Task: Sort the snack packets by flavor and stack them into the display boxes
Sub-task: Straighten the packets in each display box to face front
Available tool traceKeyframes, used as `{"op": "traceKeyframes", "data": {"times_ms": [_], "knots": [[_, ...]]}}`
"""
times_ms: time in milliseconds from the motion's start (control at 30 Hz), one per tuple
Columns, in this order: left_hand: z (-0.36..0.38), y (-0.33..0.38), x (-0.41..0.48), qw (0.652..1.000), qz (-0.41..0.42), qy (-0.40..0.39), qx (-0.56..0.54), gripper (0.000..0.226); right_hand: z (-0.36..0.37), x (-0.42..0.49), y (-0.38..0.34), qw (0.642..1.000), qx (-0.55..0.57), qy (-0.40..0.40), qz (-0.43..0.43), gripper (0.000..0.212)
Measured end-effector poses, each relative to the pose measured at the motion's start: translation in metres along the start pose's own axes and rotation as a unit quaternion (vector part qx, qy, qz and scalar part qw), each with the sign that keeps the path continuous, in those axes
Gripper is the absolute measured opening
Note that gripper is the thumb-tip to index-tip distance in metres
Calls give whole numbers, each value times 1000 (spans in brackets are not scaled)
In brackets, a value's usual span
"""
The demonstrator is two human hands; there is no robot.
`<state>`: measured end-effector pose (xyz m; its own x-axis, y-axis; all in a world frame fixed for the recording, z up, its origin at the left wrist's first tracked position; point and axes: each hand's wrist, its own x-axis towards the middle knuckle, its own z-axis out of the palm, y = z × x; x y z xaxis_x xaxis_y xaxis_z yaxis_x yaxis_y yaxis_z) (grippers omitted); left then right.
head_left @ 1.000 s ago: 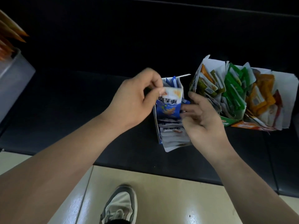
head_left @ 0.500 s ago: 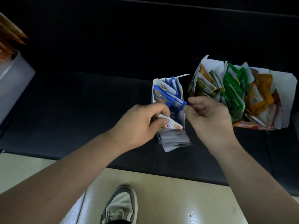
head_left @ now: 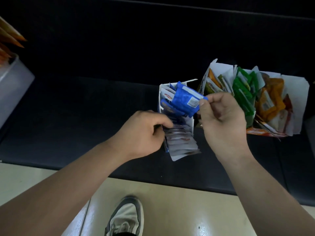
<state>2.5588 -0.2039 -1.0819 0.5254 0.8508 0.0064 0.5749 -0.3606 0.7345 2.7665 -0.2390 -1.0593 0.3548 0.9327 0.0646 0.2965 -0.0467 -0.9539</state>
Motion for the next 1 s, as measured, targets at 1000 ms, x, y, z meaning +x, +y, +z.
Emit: {"op": "traceKeyframes", "data": {"times_ms": [1000], "knots": [[6, 14, -9, 859, -200, 84, -464, 20, 3, -16, -5, 971, 31, -56, 231, 28]]}}
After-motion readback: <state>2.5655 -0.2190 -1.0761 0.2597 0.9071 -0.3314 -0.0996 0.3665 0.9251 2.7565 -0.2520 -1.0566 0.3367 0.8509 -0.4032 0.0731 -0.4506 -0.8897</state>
